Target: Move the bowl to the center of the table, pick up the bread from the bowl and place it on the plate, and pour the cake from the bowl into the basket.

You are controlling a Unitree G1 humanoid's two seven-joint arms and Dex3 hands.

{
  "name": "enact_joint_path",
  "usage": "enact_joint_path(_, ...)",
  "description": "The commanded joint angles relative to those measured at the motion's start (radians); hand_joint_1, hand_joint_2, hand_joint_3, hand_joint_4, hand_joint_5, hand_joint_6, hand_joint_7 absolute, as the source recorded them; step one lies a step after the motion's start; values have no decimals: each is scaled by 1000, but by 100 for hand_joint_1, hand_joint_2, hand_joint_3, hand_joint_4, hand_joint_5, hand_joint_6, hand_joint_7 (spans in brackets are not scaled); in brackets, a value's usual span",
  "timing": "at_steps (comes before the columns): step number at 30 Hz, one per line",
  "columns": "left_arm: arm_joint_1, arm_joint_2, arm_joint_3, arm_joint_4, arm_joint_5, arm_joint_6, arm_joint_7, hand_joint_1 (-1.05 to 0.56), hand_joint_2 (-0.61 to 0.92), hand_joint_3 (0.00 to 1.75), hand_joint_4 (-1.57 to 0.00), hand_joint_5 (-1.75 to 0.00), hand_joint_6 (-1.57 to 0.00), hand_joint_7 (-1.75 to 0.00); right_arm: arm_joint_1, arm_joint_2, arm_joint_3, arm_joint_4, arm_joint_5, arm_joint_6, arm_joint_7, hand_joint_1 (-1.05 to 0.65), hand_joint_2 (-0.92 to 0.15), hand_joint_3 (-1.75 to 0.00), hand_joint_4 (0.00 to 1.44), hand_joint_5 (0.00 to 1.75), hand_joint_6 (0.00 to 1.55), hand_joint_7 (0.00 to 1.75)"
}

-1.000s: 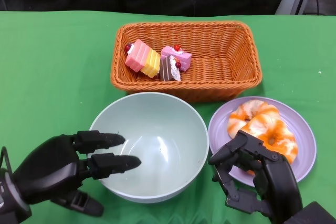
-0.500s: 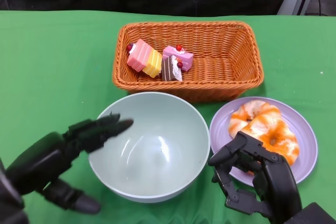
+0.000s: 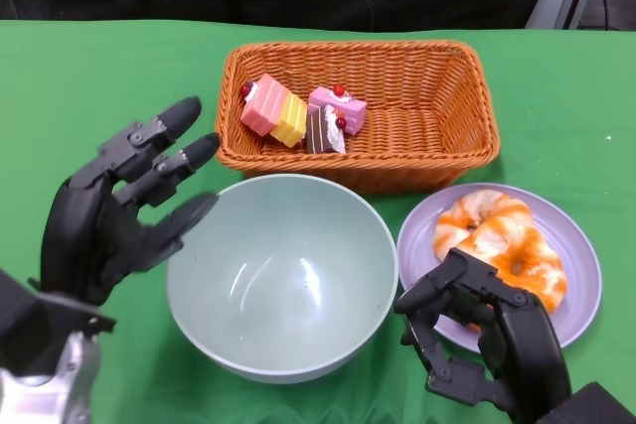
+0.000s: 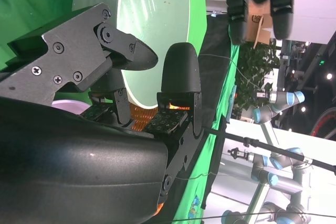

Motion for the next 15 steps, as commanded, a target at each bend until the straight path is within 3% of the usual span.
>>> enact_joint_path(1,14,-52,61,-65,23,105,20,1,91,35,-87,-75,-102,-21,-3,-7,-6,0,8,-9,0,-10,-57,-94,72,154,71,126)
enact_joint_path(2,16,-62,72,-82,29,141,16,0,92,35,-82,-96,-104,-29,-3,-8,-6,1,9,-11,1,-10,-57,-94,71,154,71,126)
enact_joint_path(3,16,-66,81,-95,21,188,-8,-2,92,35,-82,-115,-103,-50,-4,-8,-7,1,9,-13,1,-10,-57,-94,71,154,71,126)
enact_joint_path(6,21,-72,105,-118,18,291,-70,-5,92,38,-82,-139,-96,-91,-4,-8,-11,-2,-3,-19,-11,-9,-57,-95,72,153,71,126)
enact_joint_path(10,29,-73,126,-111,45,331,-169,-2,90,41,-81,-154,-89,-124,-16,-2,-30,-24,0,-25,-34,-8,-56,-97,71,153,70,127)
enact_joint_path(15,41,-90,158,-84,65,322,-265,-3,70,73,-86,-158,-89,-135,-21,2,-49,-99,19,3,-43,-11,-55,-101,69,156,67,130)
